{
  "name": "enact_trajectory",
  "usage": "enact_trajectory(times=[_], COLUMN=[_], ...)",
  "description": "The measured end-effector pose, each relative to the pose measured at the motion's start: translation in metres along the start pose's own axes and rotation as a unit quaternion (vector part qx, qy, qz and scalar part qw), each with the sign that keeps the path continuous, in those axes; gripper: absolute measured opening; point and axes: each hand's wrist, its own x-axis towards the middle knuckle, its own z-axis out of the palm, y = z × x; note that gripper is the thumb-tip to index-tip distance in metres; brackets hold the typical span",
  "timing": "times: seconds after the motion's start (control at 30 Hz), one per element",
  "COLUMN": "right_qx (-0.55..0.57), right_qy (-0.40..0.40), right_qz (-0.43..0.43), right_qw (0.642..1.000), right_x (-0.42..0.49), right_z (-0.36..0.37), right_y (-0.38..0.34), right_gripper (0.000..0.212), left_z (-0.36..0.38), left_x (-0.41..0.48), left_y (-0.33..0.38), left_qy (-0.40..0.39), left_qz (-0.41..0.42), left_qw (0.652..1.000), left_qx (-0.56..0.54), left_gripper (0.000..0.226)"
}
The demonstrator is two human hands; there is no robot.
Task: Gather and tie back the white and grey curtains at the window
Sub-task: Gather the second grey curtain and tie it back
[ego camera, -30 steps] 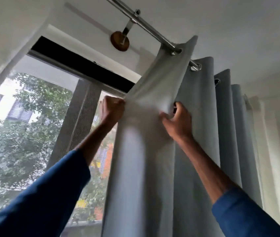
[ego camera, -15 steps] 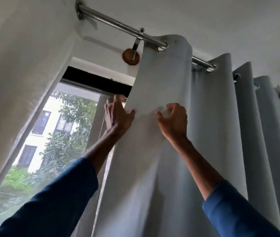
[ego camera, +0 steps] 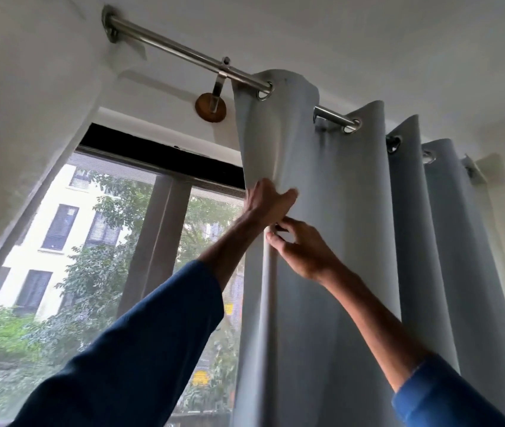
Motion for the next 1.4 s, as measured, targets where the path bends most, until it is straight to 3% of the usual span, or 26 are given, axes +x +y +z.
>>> enact_trajectory(times=[0.07, 0.17, 0.23, 0.27, 0.37, 0.53, 0.63, 0.77, 0.87, 0.93, 0.97, 1.07, 1.17, 1.3, 1.4], right_qx=[0.005, -0.026, -0.068, -0.083, -0.069, -0.130, -0.177, -0.175, -0.184, -0.197, -0.200, -0.190, -0.154, -0.172, -0.197], right_qy=[0.000, 0.205, 0.328, 0.343, 0.272, 0.222, 0.218, 0.207, 0.169, 0.173, 0.186, 0.191, 0.190, 0.219, 0.248], right_qz=[0.003, 0.074, 0.138, 0.185, 0.304, 0.245, 0.219, 0.175, 0.088, 0.015, -0.009, -0.025, -0.018, -0.022, -0.023], right_qw=[1.000, 0.976, 0.932, 0.917, 0.911, 0.935, 0.935, 0.947, 0.964, 0.965, 0.962, 0.963, 0.969, 0.960, 0.948], right_x=[-0.003, -0.001, -0.001, -0.001, 0.003, 0.011, 0.022, 0.042, 0.055, 0.058, 0.058, 0.055, 0.040, 0.006, -0.012], right_z=[-0.009, -0.028, -0.045, -0.054, -0.066, -0.052, -0.042, -0.022, -0.003, 0.011, 0.014, 0.018, 0.024, 0.032, 0.036], right_y=[0.013, 0.056, 0.087, 0.098, 0.124, 0.131, 0.098, 0.061, 0.026, 0.000, -0.011, -0.011, 0.006, 0.017, 0.032], right_gripper=[0.018, 0.022, 0.042, 0.054, 0.078, 0.051, 0.025, 0.022, 0.022, 0.017, 0.013, 0.015, 0.020, 0.018, 0.007], left_z=[0.002, 0.005, 0.008, 0.009, 0.011, 0.004, 0.004, 0.000, -0.003, -0.003, -0.003, -0.006, -0.007, -0.006, -0.009], left_x=[0.001, 0.000, 0.003, 0.003, 0.004, 0.000, 0.000, -0.004, 0.001, 0.001, 0.000, -0.005, -0.012, -0.030, -0.043], left_y=[-0.002, -0.011, -0.019, -0.022, -0.028, -0.038, -0.048, -0.053, -0.059, -0.061, -0.061, -0.064, -0.068, -0.072, -0.067], left_qy=[0.016, 0.029, 0.042, 0.045, 0.050, 0.068, 0.078, 0.063, 0.057, 0.046, 0.059, 0.078, 0.025, -0.001, 0.001], left_qz=[0.009, 0.019, 0.032, 0.036, 0.055, 0.120, 0.163, 0.241, 0.273, 0.240, 0.222, 0.248, 0.252, 0.278, 0.243], left_qw=[0.998, 0.994, 0.992, 0.991, 0.989, 0.983, 0.979, 0.966, 0.954, 0.967, 0.972, 0.959, 0.956, 0.952, 0.967], left_qx=[0.060, 0.102, 0.113, 0.119, 0.125, 0.117, 0.093, 0.067, 0.115, 0.069, 0.051, 0.109, 0.148, 0.128, 0.079], left_gripper=[0.027, 0.035, 0.033, 0.032, 0.028, 0.014, 0.040, 0.087, 0.069, 0.022, 0.009, 0.013, 0.029, 0.032, 0.029])
